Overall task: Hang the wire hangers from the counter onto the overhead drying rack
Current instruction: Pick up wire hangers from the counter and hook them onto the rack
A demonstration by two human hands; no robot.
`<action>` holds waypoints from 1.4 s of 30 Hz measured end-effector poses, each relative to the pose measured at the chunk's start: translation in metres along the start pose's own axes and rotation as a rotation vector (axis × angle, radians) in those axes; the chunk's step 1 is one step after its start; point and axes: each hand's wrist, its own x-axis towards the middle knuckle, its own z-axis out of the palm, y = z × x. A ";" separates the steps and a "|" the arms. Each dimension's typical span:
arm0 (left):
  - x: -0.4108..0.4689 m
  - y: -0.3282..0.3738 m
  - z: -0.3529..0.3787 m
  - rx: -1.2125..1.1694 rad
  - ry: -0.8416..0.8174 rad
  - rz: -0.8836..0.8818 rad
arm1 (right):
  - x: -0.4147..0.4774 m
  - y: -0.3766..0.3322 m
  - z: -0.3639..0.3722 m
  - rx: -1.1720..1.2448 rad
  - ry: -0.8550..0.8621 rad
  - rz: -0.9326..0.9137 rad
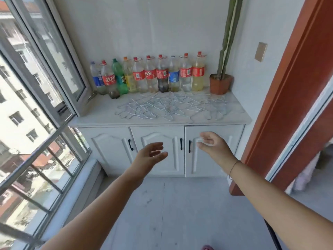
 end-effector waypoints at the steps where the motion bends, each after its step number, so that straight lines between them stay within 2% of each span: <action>1: 0.019 0.001 0.002 0.004 0.006 -0.004 | 0.020 0.003 -0.001 -0.003 -0.006 -0.001; 12: 0.213 0.010 0.004 -0.031 0.127 -0.031 | 0.234 0.021 0.002 -0.033 -0.134 0.002; 21: 0.353 -0.012 -0.025 -0.043 0.157 -0.103 | 0.381 0.051 0.046 -0.004 -0.212 0.106; 33: 0.542 -0.037 -0.100 -0.039 0.138 -0.191 | 0.577 0.093 0.146 0.071 -0.232 0.372; 42: 0.629 -0.076 -0.111 -0.055 0.110 -0.325 | 0.658 0.123 0.192 0.163 -0.282 0.544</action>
